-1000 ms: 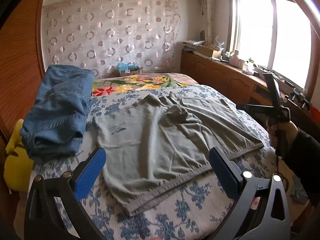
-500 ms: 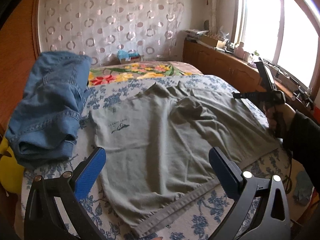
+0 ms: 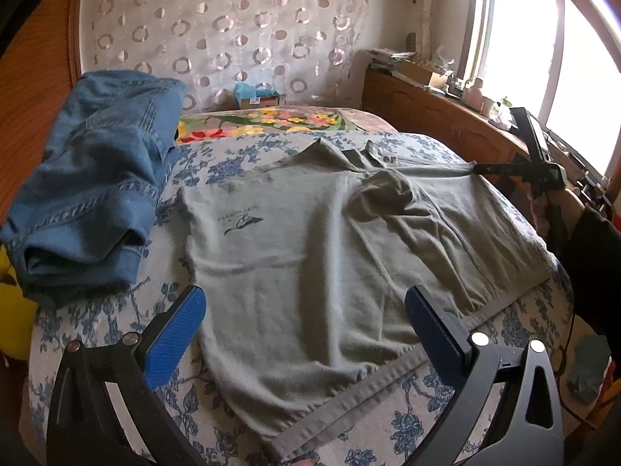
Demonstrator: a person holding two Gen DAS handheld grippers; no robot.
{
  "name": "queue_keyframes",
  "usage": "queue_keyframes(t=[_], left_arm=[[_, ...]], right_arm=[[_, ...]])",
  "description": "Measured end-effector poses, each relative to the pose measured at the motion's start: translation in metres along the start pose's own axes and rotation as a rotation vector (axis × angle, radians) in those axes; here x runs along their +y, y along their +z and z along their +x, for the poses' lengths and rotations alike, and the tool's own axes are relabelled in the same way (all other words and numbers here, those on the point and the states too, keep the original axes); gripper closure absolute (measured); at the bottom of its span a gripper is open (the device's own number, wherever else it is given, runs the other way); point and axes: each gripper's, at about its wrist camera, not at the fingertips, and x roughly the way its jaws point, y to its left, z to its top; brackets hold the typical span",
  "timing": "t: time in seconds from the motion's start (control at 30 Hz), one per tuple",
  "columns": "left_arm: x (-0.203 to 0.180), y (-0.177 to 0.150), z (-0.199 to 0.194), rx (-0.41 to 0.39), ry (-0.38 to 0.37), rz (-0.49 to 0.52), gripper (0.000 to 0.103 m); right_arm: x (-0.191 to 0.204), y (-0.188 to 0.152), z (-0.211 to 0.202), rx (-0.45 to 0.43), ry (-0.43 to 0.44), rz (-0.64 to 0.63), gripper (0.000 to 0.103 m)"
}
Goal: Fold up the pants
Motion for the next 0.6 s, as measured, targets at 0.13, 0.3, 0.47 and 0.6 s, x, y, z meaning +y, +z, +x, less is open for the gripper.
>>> queue_keyframes(t=[0.13, 0.3, 0.47, 0.6], left_arm=[[0.005, -0.008, -0.009, -0.001, 0.025, -0.005, 0.0], [0.006, -0.016, -0.026, -0.022, 0.028, -0.013, 0.0], [0.004, -0.022, -0.042, -0.041, 0.007, -0.029, 0.003], [-0.001, -0.025, -0.046, -0.038, 0.006, -0.011, 0.012]], right_arm=[[0.01, -0.003, -0.016, -0.024, -0.041, -0.026, 0.084], [0.031, -0.019, -0.055, -0.111, 0.016, -0.071, 0.07], [0.044, -0.054, -0.096, -0.169, 0.087, -0.058, 0.061], [0.058, -0.084, -0.119, -0.174, 0.136, -0.074, 0.046]])
